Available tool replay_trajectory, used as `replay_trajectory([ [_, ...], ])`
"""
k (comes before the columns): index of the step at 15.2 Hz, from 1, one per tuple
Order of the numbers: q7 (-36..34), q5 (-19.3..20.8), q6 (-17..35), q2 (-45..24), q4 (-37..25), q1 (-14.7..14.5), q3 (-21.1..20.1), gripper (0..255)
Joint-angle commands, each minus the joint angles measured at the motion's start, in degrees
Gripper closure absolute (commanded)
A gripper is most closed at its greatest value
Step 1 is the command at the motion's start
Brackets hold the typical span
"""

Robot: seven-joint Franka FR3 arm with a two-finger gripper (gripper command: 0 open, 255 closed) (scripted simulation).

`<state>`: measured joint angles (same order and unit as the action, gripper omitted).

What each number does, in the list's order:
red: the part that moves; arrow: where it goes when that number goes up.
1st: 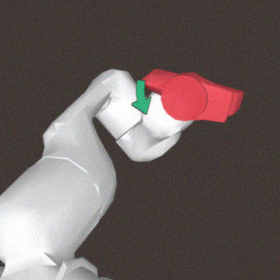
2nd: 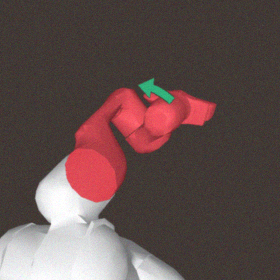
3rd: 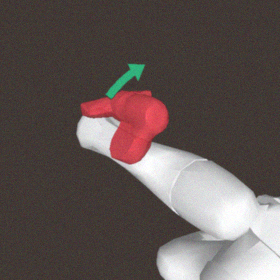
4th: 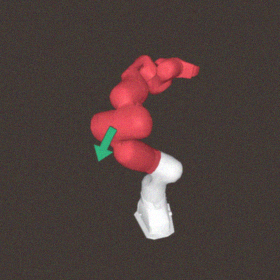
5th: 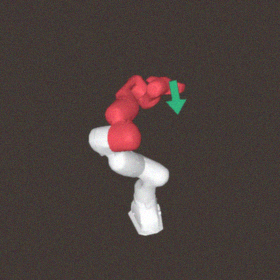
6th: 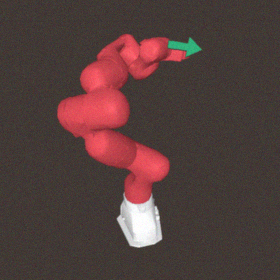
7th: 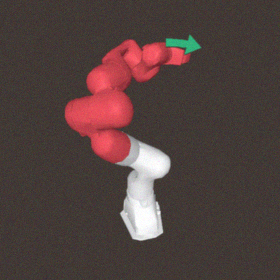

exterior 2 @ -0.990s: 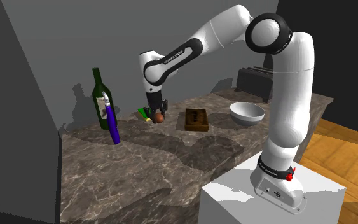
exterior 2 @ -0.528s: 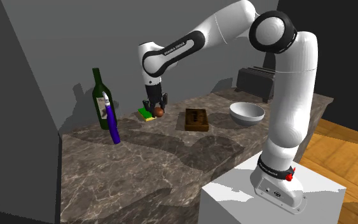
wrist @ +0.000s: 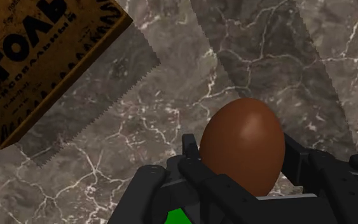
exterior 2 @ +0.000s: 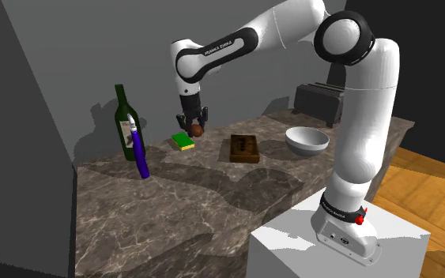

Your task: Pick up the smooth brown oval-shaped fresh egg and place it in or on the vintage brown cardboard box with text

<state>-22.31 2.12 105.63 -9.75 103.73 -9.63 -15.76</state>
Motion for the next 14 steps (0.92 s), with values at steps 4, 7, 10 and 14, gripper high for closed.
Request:
replay_trajectory([
  [4, 4.9, -1.3, 1.6, 6.5, 7.9, 2.8, 1.7, 255],
  [7, 8.6, -1.9, 2.7, 10.9, 13.2, 4.6, 3.4, 255],
  [10, 12.5, -2.1, 3.5, 14.9, 17.9, 6.4, 5.4, 255],
  [14, 17.6, -1.8, 4.3, 19.7, 23.3, 8.6, 8.3, 255],
])
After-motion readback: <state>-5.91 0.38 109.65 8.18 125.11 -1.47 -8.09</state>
